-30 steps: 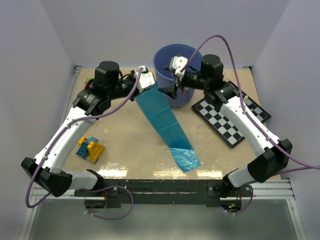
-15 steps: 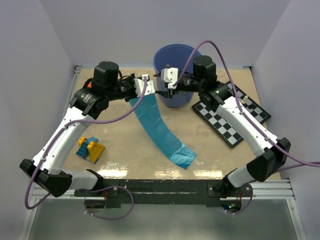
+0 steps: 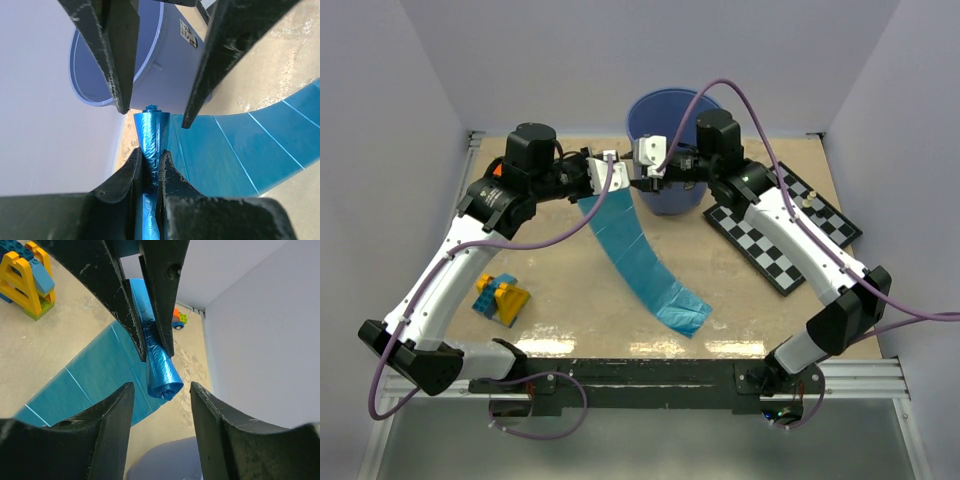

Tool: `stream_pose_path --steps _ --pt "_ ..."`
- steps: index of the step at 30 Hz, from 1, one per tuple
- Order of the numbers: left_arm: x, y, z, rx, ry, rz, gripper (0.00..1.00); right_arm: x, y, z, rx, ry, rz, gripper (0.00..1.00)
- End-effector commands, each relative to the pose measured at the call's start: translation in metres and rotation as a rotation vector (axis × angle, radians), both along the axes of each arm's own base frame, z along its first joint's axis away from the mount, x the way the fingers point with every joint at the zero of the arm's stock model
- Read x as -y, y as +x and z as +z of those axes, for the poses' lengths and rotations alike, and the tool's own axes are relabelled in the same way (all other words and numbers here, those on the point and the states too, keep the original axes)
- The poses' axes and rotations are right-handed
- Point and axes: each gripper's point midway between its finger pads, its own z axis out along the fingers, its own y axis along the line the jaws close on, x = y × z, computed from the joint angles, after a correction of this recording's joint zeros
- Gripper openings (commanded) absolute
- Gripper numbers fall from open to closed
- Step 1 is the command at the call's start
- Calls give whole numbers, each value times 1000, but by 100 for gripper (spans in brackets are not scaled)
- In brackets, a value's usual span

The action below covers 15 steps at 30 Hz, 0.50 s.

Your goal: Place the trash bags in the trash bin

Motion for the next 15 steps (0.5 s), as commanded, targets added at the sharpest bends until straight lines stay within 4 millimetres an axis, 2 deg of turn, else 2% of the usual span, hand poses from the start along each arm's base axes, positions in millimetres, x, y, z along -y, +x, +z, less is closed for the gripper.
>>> stream_pose_path --steps 1,3,11,15 --pt "-5 0 30 111 -17 -3 0 -6 -5 32 66 43 45 49" --pt "-4 1 30 118 -15 -4 0 -8 -2 29 63 28 51 45" --pt "-4 4 36 139 -24 2 0 -13 3 20 43 1 61 42" --pt "-4 5 35 144 -21 6 0 -14 5 14 30 -25 68 31"
